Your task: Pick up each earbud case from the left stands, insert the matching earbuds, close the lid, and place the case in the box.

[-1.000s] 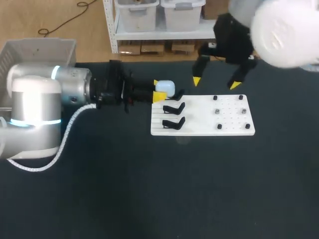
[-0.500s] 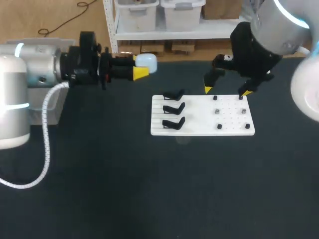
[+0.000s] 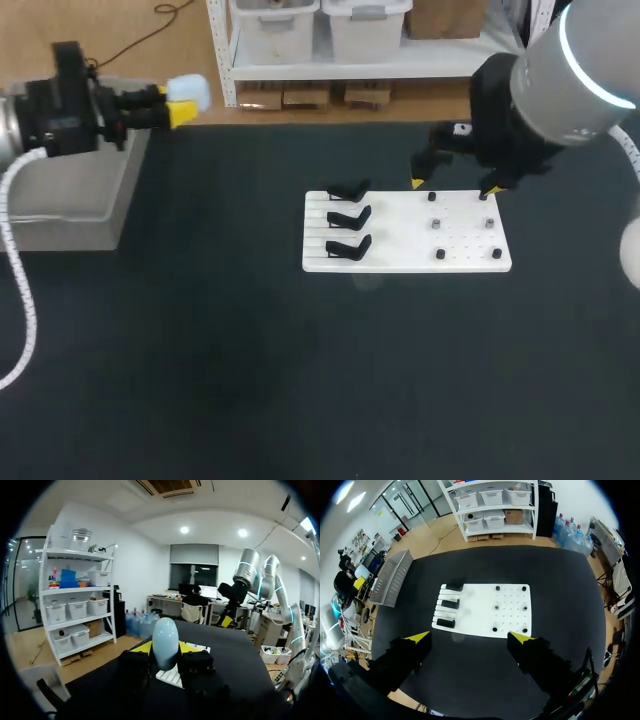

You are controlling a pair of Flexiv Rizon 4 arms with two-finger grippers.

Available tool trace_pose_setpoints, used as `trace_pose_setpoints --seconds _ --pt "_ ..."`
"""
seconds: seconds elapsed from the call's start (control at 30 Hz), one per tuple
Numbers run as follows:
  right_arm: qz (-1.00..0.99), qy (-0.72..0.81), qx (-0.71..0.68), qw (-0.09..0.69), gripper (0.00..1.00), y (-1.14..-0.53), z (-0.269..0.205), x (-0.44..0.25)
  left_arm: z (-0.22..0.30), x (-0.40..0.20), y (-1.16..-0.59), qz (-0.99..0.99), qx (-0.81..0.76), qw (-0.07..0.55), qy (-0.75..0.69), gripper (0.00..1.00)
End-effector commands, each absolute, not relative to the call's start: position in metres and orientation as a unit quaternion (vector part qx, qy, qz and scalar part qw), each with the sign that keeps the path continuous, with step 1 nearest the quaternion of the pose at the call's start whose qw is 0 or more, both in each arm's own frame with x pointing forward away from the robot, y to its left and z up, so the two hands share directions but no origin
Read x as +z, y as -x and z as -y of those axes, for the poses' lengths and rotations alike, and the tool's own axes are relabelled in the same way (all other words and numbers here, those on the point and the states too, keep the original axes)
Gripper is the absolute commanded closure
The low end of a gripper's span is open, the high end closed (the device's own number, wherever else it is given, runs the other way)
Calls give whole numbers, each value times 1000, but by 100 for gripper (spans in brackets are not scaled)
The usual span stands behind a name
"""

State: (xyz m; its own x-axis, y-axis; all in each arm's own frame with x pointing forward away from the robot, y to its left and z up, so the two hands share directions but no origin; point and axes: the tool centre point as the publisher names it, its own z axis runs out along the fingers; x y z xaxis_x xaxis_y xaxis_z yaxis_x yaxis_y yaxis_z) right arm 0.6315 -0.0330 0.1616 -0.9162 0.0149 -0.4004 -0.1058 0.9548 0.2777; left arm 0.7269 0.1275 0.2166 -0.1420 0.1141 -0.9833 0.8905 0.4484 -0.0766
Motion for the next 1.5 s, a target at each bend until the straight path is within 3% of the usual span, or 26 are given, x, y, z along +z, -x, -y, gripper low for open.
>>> trace_pose_setpoints --seconds 0.03,0.3,0.63,1.17,1.2,1.23,1.27,1.5 --pt "-954 14 148 258 0 -628 34 161 -157 224 -719 -700 -289 569 -321 100" --pt "-954 14 148 258 0 -628 34 161 -227 227 -734 -747 -219 552 -298 100" --pt "-954 14 148 258 0 -628 34 161 -306 168 -766 -812 -168 507 -237 100" --pt "-954 14 148 258 0 -628 34 161 -349 111 -805 -851 -161 450 -218 100" --pt "-954 14 148 258 0 -628 34 161 -350 110 -805 -853 -159 446 -221 76" --pt "-954 14 148 258 0 -628 34 161 -350 110 -805 -854 -158 444 -221 45" --pt "-954 14 148 258 0 -628 34 161 -351 109 -805 -854 -158 444 -221 0" --pt "-954 14 148 258 0 -628 34 161 -357 111 -796 -856 -149 443 -223 0"
